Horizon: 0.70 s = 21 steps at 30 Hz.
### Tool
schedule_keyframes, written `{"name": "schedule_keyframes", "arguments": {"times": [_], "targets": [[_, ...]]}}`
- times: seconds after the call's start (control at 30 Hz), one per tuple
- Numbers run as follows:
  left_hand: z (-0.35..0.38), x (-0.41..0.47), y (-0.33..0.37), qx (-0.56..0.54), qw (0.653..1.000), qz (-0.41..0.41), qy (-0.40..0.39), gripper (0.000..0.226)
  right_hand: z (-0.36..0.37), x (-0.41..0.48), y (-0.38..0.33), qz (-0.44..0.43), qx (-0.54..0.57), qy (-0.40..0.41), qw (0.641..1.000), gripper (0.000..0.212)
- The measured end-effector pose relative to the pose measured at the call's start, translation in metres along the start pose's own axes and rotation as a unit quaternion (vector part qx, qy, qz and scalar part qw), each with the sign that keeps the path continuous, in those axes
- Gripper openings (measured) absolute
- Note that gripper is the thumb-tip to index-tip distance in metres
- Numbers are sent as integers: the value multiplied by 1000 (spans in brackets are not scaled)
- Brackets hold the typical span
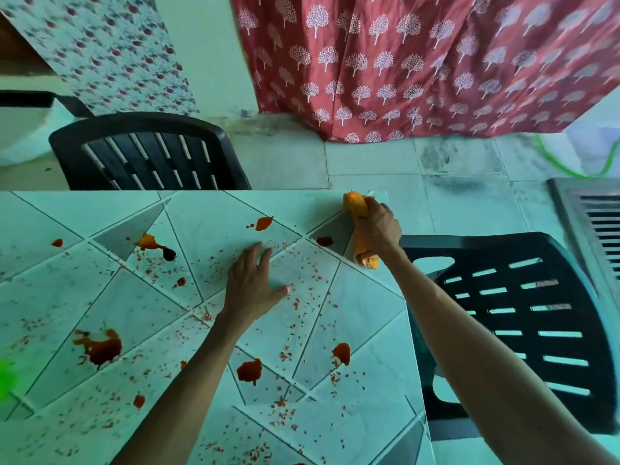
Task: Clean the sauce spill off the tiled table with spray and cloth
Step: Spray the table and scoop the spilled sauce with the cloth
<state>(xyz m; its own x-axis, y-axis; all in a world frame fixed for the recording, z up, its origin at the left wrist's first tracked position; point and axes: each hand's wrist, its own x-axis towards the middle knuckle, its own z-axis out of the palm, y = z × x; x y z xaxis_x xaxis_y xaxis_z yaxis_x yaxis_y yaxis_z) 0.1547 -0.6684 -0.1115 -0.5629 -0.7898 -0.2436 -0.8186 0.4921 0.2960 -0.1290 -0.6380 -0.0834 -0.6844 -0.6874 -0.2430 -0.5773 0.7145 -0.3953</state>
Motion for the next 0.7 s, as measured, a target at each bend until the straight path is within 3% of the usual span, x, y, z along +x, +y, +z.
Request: {"name": "schedule_keyframes", "arguments": {"times": [0.23, 0.43, 0.57, 0.7], "targets": [[0, -4, -8, -1, 1000, 0, 11, 89, 34, -29, -68, -177, -83, -103, 975, 58], [3, -11, -13, -11, 999, 10, 29, 83, 47, -60, -67, -171, 72, -190, 964, 59], [1, -12, -9, -15, 999, 11, 29, 83, 7, -66, -40, -108, 178, -137, 968, 55], [0, -10, -5, -26, 999, 16, 12, 84, -35, -69, 3, -79, 179, -58, 979, 54]]}}
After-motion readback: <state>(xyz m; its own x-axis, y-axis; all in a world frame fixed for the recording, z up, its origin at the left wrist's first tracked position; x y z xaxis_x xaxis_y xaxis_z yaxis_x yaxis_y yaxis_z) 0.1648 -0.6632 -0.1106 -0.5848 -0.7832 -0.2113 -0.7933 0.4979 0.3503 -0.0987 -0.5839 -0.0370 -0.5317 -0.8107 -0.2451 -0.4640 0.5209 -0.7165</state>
